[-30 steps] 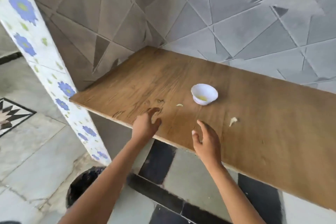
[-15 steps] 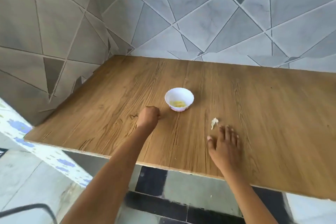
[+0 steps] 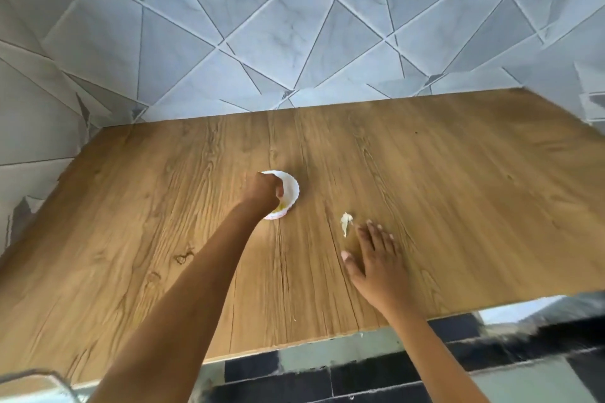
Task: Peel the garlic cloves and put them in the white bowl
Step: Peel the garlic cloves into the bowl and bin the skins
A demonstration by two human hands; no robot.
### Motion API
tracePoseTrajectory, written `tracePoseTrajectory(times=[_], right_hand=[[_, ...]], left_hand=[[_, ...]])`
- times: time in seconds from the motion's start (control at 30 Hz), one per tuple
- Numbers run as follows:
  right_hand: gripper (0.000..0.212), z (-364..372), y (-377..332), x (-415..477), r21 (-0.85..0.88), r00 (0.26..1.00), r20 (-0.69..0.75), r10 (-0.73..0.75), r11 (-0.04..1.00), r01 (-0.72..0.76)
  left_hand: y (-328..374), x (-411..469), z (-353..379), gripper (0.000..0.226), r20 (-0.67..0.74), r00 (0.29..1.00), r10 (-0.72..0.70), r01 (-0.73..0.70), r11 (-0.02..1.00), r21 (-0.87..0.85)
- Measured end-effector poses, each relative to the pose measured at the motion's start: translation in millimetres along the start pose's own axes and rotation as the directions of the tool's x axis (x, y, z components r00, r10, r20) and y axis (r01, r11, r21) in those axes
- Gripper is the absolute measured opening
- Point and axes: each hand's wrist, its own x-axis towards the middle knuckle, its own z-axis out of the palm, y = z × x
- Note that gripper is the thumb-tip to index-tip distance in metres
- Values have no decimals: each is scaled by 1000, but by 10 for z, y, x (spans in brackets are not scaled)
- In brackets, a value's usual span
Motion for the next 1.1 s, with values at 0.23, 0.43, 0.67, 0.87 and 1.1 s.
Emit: tracePoseTrajectory(times=[0.23, 0.43, 0.67, 0.87, 1.1], right_hand=[[38, -130, 132, 107, 416, 971, -214, 109, 910, -10], [36, -241, 259, 350, 511, 989, -138, 45, 859, 33], [21, -410, 197, 625, 798, 980, 160, 119, 569, -199], [4, -522, 242, 702, 927, 939, 342, 24, 157, -341], [10, -523, 266, 734, 917, 919, 392, 34, 63, -393]], left_hand=[[623, -378, 355, 14, -105, 985, 137, -160, 954, -255], [1036, -393, 744, 22, -73, 997, 34, -55, 950, -307], [1015, -389, 725, 17, -135, 989, 53, -95, 943, -320], [931, -383, 613, 8, -154, 979, 132, -194, 829, -525], [901, -424, 493, 14, -16, 994, 107, -83, 665, -742]])
